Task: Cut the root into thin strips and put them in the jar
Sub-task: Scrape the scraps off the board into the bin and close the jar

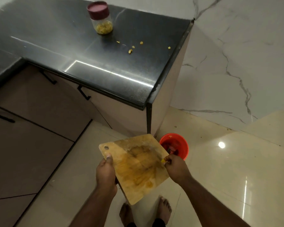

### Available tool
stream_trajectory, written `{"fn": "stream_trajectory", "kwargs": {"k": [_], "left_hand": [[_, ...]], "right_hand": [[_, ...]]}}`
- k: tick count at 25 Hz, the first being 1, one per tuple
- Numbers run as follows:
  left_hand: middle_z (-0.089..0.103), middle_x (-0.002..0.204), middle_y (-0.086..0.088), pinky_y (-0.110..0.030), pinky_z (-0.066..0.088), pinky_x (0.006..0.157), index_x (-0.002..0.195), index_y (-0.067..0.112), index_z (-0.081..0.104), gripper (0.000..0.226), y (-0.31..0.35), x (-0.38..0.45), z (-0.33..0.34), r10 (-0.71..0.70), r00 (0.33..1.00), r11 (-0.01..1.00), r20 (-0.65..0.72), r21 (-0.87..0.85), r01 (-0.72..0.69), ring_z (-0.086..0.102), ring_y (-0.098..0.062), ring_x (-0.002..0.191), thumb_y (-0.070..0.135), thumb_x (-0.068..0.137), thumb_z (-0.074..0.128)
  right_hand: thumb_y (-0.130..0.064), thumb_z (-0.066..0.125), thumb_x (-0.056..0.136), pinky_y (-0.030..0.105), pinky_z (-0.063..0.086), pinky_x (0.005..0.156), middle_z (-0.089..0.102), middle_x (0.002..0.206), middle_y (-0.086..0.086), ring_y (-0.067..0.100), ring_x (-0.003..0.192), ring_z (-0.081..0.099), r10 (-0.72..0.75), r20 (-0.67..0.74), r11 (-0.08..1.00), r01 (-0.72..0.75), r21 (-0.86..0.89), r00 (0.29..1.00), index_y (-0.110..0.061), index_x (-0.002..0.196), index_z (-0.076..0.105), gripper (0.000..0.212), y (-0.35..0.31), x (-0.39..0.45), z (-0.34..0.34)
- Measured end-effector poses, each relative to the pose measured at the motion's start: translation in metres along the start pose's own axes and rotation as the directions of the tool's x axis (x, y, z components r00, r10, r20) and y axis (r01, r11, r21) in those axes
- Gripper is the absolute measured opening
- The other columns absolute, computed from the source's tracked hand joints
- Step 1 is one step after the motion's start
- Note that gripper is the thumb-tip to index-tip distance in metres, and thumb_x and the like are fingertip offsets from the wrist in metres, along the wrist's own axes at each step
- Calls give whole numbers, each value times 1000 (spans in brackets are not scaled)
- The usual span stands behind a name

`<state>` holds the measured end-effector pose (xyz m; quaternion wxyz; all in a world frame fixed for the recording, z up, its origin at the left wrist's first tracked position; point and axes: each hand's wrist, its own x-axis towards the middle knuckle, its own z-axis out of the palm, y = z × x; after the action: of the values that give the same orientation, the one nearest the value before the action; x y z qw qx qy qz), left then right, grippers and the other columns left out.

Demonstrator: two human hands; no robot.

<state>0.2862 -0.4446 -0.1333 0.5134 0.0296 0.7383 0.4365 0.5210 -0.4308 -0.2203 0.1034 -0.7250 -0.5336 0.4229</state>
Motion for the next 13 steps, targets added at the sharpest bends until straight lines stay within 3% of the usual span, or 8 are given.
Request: {"fn": "stream_trajectory", "kwargs": {"k": [3,5,9,13], "left_hand": [[73,99,-15,-60,57,85,99,17,65,28,24,-13,-45,-5,1000,1000,2,-10,5,70,-39,91,38,106,47],[75,100,-19,-65,55,85,107,10,69,38,41,-5,-88,-5,1000,1000,11,-20,5,72,-42,91,44,102,54],[75,101,-21,-68,54,84,113,8,71,51,87,36,-181,24,999,997,43,-70,-21,72,-47,91,52,90,63],[74,104,-23,-71,52,83,112,8,68,47,169,32,-246,79,994,978,73,-199,-63,71,-49,93,50,99,55]], "right_hand": [[-9,67,83,23,45,68,69,86,-7,11,82,63,-56,-26,991,59,123,998,-24,85,68,14,-32,-35,9],[-11,72,82,19,44,66,68,76,-5,3,75,62,-125,-21,979,126,162,992,-29,77,66,20,-63,-57,19],[-23,72,84,14,45,68,66,79,-3,0,74,60,-237,66,957,222,186,969,-36,95,65,19,-155,-88,47],[-27,70,88,12,48,71,68,87,-12,-1,82,62,-374,-27,902,371,223,927,-36,103,67,17,-265,-109,75]]}}
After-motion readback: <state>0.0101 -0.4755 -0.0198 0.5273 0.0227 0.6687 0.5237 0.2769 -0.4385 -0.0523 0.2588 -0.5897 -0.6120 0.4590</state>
